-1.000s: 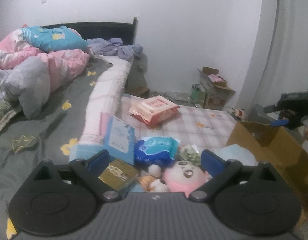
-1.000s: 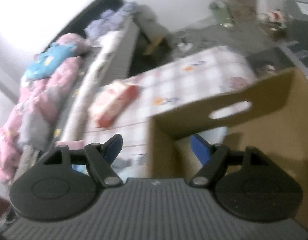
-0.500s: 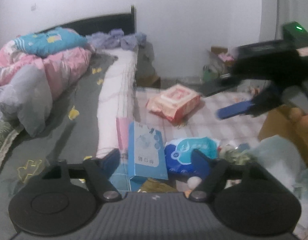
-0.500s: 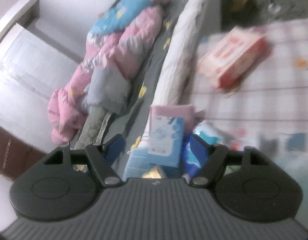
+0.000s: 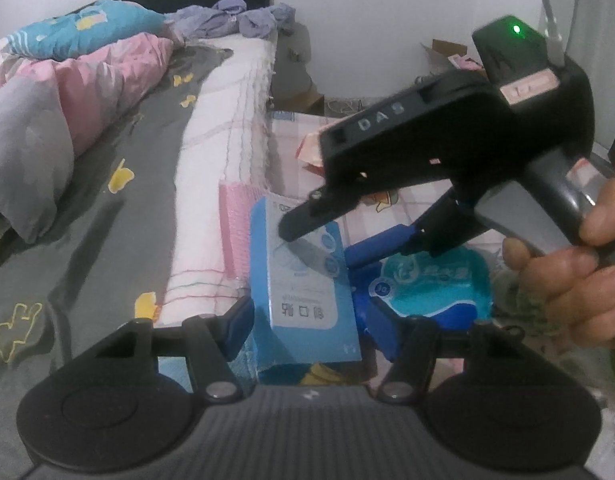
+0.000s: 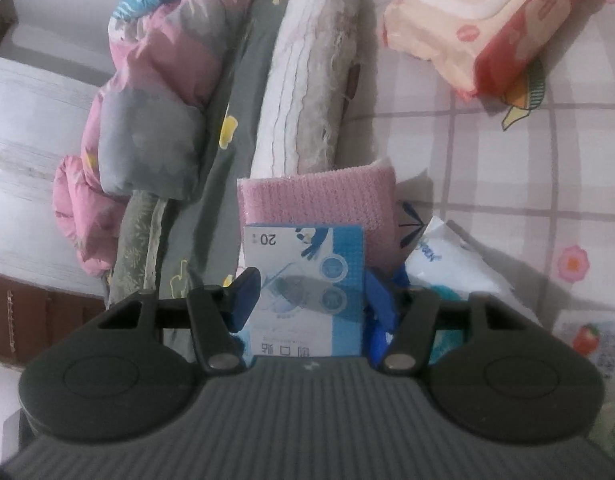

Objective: Organize soft objects
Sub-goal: 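Grasp the blue-and-white mask box with the right tool, then lower the mask box into the cardboard box and open the right tool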

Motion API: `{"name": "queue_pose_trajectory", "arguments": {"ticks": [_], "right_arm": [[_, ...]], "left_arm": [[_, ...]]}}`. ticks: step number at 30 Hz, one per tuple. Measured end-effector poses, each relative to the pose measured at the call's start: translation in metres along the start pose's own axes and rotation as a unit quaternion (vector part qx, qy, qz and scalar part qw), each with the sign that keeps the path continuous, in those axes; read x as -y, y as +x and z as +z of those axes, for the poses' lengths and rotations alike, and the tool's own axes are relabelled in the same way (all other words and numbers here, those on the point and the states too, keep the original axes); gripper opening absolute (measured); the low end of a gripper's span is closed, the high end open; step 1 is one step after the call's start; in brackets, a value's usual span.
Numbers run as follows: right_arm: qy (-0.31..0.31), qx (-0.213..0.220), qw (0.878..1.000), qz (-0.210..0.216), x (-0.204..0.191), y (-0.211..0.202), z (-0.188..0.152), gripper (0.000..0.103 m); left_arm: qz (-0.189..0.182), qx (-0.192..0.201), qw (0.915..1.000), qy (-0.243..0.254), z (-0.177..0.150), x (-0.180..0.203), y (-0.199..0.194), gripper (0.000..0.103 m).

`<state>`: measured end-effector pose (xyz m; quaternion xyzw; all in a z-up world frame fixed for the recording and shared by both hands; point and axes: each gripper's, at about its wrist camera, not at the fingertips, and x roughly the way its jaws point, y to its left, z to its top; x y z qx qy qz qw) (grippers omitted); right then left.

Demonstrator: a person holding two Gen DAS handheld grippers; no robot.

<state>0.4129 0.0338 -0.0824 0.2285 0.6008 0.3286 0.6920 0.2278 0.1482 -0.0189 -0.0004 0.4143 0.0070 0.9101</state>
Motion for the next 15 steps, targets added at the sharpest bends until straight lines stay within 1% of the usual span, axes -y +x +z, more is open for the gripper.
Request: {"name": "queue_pose_trajectory", "arguments": {"ticks": [3, 6, 11, 15], "right_arm": [[-0.001, -0.012, 1.000, 0.003, -0.002, 0.007, 0.001, 0.064], [-0.002, -0.022, 1.000, 0.002, -0.005, 0.012, 0.000, 0.067], [0.006, -0.038, 0.999, 0.017, -0.007, 0.018, 0.000, 0.071], [0.010, -0.029, 0.999, 0.019, -0.012, 0.013, -0.002, 0.071]], "left_arm": [[0.008, -0.006, 0.9999, 0.001, 0.002, 0.000, 0.006, 0.065], [0.007, -0.014, 0.9999, -0.007, 0.004, -0.004, 0.010, 0.067], [0.003, -0.034, 0.9991, -0.025, 0.006, -0.011, 0.019, 0.065], [0.006, -0.022, 0.9992, -0.034, 0.010, -0.012, 0.012, 0.065]]}}
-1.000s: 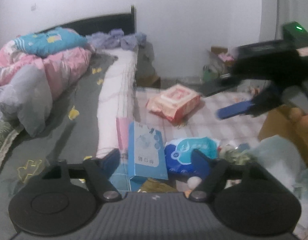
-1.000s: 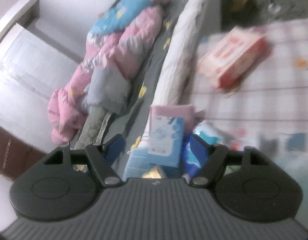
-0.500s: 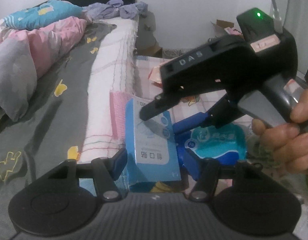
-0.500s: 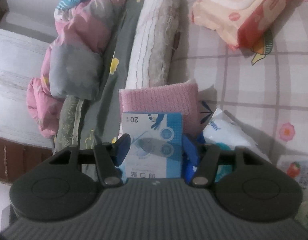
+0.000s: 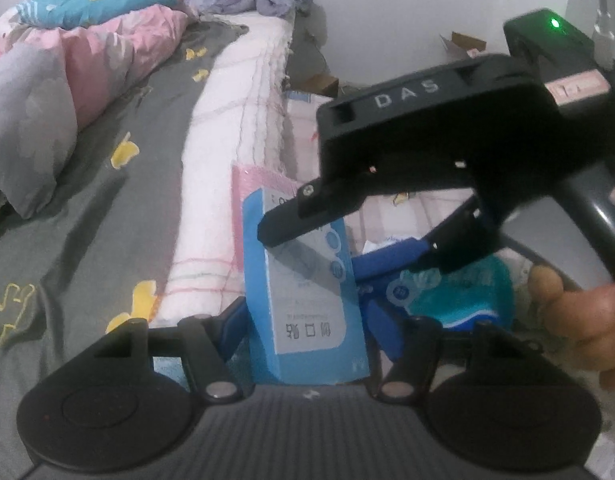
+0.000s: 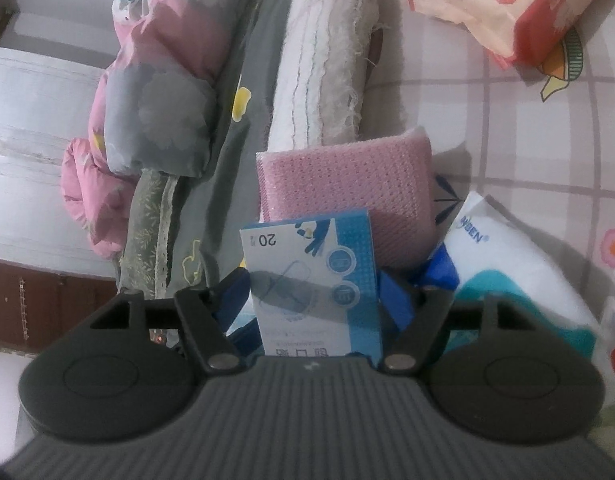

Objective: Organize soft objects
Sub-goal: 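Lower the mask box into the cardboard box and open the right tool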

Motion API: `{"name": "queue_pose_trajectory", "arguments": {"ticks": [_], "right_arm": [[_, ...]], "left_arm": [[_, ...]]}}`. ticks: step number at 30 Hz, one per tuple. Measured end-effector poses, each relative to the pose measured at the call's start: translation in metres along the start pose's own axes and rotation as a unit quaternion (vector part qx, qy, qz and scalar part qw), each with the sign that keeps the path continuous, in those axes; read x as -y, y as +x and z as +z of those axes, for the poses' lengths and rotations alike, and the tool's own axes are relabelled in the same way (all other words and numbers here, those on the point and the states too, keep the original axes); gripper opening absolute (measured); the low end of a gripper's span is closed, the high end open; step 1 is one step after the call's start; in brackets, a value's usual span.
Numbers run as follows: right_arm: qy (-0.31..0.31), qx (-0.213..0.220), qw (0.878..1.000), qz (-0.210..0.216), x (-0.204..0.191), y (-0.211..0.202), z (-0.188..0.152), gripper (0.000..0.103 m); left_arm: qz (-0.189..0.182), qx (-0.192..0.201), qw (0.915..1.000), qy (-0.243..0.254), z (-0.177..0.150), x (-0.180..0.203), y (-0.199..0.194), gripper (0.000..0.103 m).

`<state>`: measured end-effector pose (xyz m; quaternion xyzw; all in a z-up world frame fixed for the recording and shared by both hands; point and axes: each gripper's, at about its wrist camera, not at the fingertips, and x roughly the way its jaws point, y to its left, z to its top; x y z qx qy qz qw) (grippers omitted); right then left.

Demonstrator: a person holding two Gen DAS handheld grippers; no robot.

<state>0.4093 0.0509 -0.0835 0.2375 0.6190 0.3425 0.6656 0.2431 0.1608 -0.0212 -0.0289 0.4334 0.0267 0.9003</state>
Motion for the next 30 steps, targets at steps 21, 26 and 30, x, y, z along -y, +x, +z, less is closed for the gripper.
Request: {"name": "queue_pose_trajectory", "arguments": {"ticks": [21, 26, 30], "right_arm": [[-0.007, 0.128, 0.991, 0.034, 0.000, -0.176, -0.054, 0.055], [0.015, 0.182, 0.983, 0.021, 0.041, -0.255, -0.088, 0.055], [0.043, 0.226, 0.973, 0.000, 0.084, -0.319, -0.113, 0.056]], "left_arm": [[-0.063, 0.105, 0.9911, 0.053, 0.027, 0.110, -0.104, 0.062], [-0.119, 0.111, 0.9828, 0.087, 0.032, 0.182, -0.110, 0.062], [-0.167, 0.105, 0.9731, 0.119, 0.035, 0.245, -0.104, 0.062]]}}
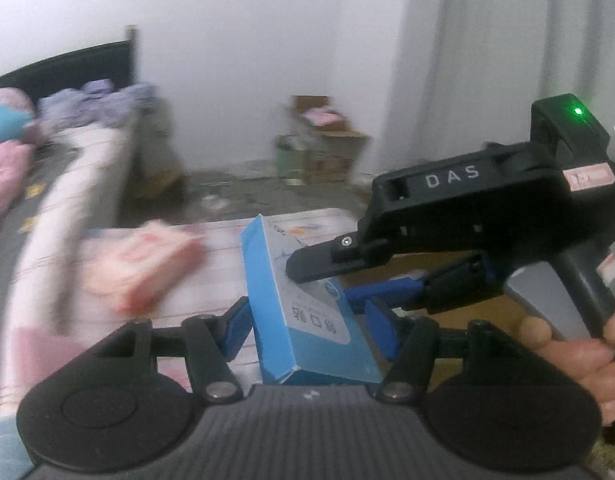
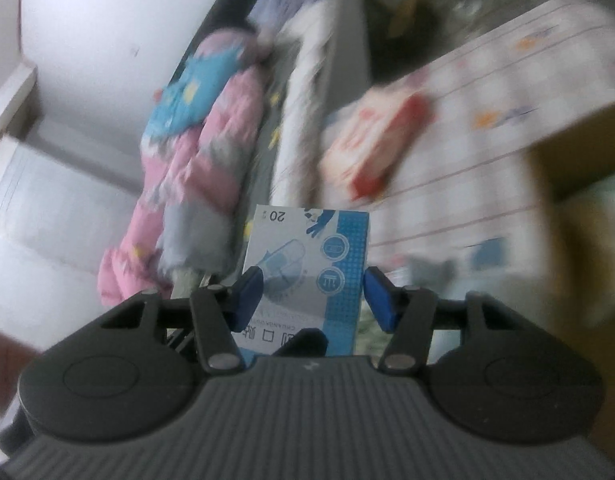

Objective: Organize soft objects
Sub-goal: 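Lower the mask box into the cardboard box and open the right tool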

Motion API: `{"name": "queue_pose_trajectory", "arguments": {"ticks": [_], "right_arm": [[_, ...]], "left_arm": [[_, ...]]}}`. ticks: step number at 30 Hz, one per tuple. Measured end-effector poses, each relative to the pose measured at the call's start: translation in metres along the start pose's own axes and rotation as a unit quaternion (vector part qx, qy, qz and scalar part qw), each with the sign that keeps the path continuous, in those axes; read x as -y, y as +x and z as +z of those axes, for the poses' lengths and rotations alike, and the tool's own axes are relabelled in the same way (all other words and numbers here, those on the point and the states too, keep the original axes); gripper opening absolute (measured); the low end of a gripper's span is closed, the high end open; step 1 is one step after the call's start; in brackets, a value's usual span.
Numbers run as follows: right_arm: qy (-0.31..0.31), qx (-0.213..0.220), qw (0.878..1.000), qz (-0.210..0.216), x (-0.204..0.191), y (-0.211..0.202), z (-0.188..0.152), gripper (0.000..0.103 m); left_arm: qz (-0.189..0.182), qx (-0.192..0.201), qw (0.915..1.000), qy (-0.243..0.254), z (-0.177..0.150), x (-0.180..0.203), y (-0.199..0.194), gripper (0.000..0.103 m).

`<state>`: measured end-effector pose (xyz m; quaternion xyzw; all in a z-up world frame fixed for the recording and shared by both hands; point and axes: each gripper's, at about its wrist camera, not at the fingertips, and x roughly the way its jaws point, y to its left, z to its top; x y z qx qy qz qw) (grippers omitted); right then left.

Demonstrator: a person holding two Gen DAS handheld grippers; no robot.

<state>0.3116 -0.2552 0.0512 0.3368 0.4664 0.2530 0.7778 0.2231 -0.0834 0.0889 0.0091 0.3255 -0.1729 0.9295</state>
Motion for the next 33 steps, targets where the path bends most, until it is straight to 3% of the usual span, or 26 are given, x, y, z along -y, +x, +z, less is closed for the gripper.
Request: {"name": "queue_pose_trajectory", "arguments": {"ticks": [6, 10, 16, 18, 20, 26, 33], "right_arm": [[0.048, 0.048, 0.997, -0.047, 0.079, -0.076, 0.012, 0.056], [0.064, 0.058, 0.993, -0.079, 0.122, -0.098, 0.020, 0.056], [0.054, 0.062, 0.989, -0.126, 0.175, -0.100, 0.040, 0.057], [0.045, 0.059, 0.987, -0.145, 0.189, -0.094, 0.045, 0.057], [0.047, 0.052, 0.985, -0.159, 0.205, -0.084, 0.048, 0.057], [0.060, 0.051, 0.983, -0.167, 0.228, -0.071, 0.047, 0.056], [0.054, 0.081, 0.984, -0.151, 0.207, -0.097, 0.041, 0.056]], "left_arm": [[-0.068, -0.030, 0.9968, 0.030, 0.008, 0.074, 0.057, 0.063], [-0.090, -0.058, 0.9935, 0.039, 0.010, 0.104, 0.099, 0.063], [-0.103, -0.120, 0.9860, 0.052, 0.004, 0.126, 0.164, 0.067], [-0.093, -0.147, 0.9827, 0.063, -0.004, 0.135, 0.180, 0.080], [-0.076, -0.163, 0.9808, 0.075, -0.008, 0.142, 0.195, 0.080], [-0.065, -0.175, 0.9805, 0.060, -0.009, 0.135, 0.205, 0.080], [-0.061, -0.143, 0.9865, 0.052, 0.007, 0.119, 0.168, 0.086]]}}
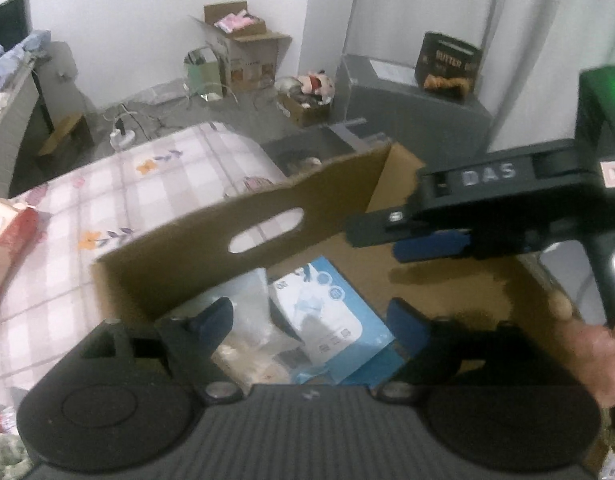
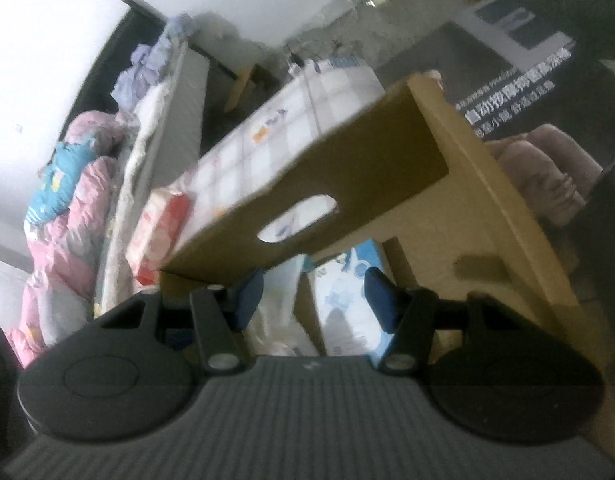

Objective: Organize soft objects
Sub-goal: 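Lower the mask box into the cardboard box and open the right tool, then grasp the pink bubble pouch with the left tool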

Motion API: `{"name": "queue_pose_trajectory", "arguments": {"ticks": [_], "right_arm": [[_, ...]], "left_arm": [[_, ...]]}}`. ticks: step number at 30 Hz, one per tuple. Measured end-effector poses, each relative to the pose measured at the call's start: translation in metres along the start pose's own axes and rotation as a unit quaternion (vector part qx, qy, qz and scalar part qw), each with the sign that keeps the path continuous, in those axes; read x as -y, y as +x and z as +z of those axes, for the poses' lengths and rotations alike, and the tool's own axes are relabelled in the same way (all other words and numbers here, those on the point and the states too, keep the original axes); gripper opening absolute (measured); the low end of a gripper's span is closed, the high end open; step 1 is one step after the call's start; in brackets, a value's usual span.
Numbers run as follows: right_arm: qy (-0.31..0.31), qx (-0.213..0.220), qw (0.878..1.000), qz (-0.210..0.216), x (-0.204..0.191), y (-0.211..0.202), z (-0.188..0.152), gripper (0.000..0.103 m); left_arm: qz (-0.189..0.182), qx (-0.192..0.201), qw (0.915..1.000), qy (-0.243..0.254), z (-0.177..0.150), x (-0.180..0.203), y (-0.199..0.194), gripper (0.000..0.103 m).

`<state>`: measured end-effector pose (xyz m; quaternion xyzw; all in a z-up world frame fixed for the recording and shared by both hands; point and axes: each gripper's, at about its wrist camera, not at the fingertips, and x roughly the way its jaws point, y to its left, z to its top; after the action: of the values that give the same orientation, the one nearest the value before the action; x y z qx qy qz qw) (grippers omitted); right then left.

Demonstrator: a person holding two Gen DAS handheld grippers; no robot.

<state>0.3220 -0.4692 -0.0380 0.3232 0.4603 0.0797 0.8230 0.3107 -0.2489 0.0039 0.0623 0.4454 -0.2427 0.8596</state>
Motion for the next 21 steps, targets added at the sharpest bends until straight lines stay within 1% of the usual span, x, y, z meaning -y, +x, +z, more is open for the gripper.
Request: {"name": "queue_pose_trajectory", "arguments": {"ticks": [5, 11, 15, 18, 21], "right_arm": [[0.009, 0.010, 1.000, 0.018, -0.011, -0.025, -0.010, 0.056], [0.015, -0.004, 1.000, 0.025, -0.023, -0.036, -0.034, 0.057], [0.010, -0.013, 0.999, 0.048, -0.040, -0.042, -0.053, 0.057], [-0.006, -0.019, 0.997, 0.074, -0.061, -0.044, -0.065, 0.057], [-0.024, -0.034, 0.994, 0.097, -0.088, -0.039, -0.077, 0.057]], "left_arm": [[0.013, 0.018, 0.9997, -0.011, -0.009, -0.021, -0.045, 0.091], [0.036, 0.050, 0.9975, -0.033, -0.039, -0.065, -0.111, 0.092], [0.068, 0.073, 0.9935, -0.055, -0.071, -0.102, -0.155, 0.093], [0.097, 0.091, 0.9878, -0.081, -0.102, -0.129, -0.187, 0.096], [0.126, 0.105, 0.9807, -0.106, -0.137, -0.155, -0.214, 0.097]]}}
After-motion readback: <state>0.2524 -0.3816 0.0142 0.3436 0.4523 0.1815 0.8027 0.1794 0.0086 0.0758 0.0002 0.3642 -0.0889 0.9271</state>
